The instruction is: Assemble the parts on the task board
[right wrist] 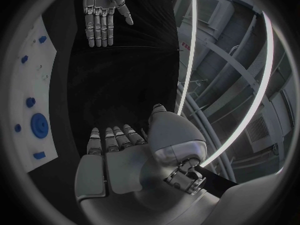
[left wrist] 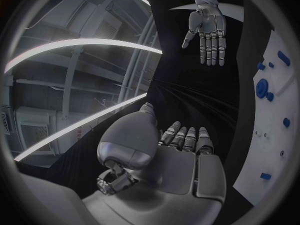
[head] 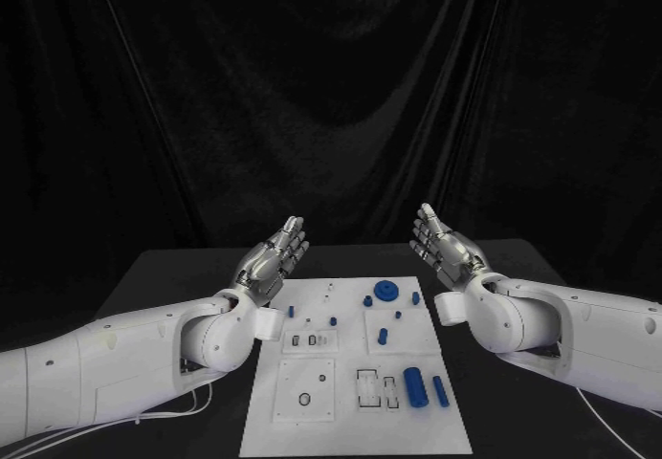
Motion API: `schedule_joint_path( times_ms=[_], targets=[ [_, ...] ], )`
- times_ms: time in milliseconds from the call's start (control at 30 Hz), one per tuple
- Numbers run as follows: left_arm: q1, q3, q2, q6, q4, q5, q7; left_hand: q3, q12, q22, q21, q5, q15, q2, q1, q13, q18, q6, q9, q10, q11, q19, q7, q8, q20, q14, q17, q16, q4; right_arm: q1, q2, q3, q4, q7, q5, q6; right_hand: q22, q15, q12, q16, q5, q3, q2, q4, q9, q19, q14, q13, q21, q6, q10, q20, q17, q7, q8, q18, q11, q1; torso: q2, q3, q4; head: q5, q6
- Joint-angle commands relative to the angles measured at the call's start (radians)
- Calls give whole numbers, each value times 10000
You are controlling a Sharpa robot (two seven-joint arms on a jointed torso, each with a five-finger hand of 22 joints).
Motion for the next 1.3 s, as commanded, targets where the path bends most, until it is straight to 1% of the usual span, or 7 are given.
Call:
schedule_joint_path(
  times_ms=[33, 367, 567, 733, 833, 1100, 1300],
  targets=[
    [-29, 11, 16, 229, -53, -874, 1427, 57, -65, -9, -34, 152, 90, -6, 185, -13, 124, 24, 8, -3, 88, 6, 66, 62, 82, -18, -15, -36, -42, -19, -42, 9, -150, 128, -2561, 291, -14, 399, 64, -38, 119, 84, -49, -35, 22, -1, 1, 19, -37, 69, 9, 384, -16, -5, 74, 111, 397, 306, 7, -3, 8, 18, -163],
    [-45, 11, -173, -231, -259, -2627, 1979, 69, -65, -9, -34, 232, 82, -113, 463, -13, 98, 47, 12, -3, 61, 6, -20, 66, 51, -18, -15, -36, -30, 281, 7, 11, -852, -552, -6781, 791, 104, 1708, 137, 151, 571, 238, -535, -35, 97, 239, 452, 51, 139, 637, 199, 1767, 104, 910, 160, 205, 1040, 2017, 214, -30, 16, 82, -758],
    [8, 13, -564, -457, -235, -3252, 2393, 62, -65, -9, -34, 217, 63, -213, 721, -13, 78, 188, 28, -3, 49, 6, -31, 86, 13, -18, -15, -36, -30, 923, 71, 12, -1072, -1981, -8865, 1428, 324, 2117, 86, 259, 1221, 454, -736, -347, 175, 1141, 1460, 70, 613, 1362, 406, 1861, 220, 1493, 248, -175, 1089, 3264, 640, -9, 58, 125, -997],
    [96, 15, -1048, -915, 32, -4158, 2782, 55, -65, -9, -34, 280, -57, -333, 1117, -13, 120, 296, 36, -3, -174, 6, -283, 91, -60, -18, -15, -36, -16, 1621, 86, 12, -1110, -3233, -10960, 2074, 769, 2351, 149, 601, 1482, 844, -856, -1305, 273, 4388, 3701, 135, 1861, 2562, 861, 1824, 449, 2062, 394, -400, 1286, 4214, 1066, -23, 133, 82, -894],
    [199, 16, -1228, -1055, 181, -4421, 2882, 44, -65, -9, -34, 318, -82, -337, 1236, -13, 131, 300, 32, -3, -414, 6, -458, 83, -82, -18, -15, -36, -5, 1908, 38, 12, -1026, -3589, -12101, 2270, 940, 2154, 187, 809, 1502, 1221, -1014, -1916, 299, 6839, 5282, 166, 2525, 2877, 1166, 1779, 536, 1986, 397, -119, 1138, 4772, 1314, -65, 264, -67, -780],
    [487, 16, -1686, -1158, 597, -4650, 2944, 59, -65, -9, -34, 624, -58, -273, 1358, -13, 109, 258, 26, -3, -420, 6, -481, 75, -78, -18, -15, -36, -7, 2440, 14, 12, -723, -4379, -15099, 2564, 643, 1796, 144, 812, 179, 2425, -1518, -2722, 343, 8723, 8485, 245, 1768, 3481, 2161, 1731, 677, 1798, 411, 225, 971, 4760, 1731, -126, 387, -151, -657],
    [633, 16, -2180, -1346, 1170, -4686, 3078, 72, -65, -9, -34, 933, 133, -276, 1616, -13, -36, 147, 14, -3, -932, 6, -867, 63, -39, -18, -15, -36, -5, 2583, 37, 13, -463, -4718, -17147, 2701, 784, 1008, 374, 1523, -539, 2653, -1800, -2965, 415, 10783, 10910, 396, 2040, 4374, 3861, 1044, 1077, 1596, 496, 273, 799, 4767, 1983, -172, 385, -186, -660]
  ],
)
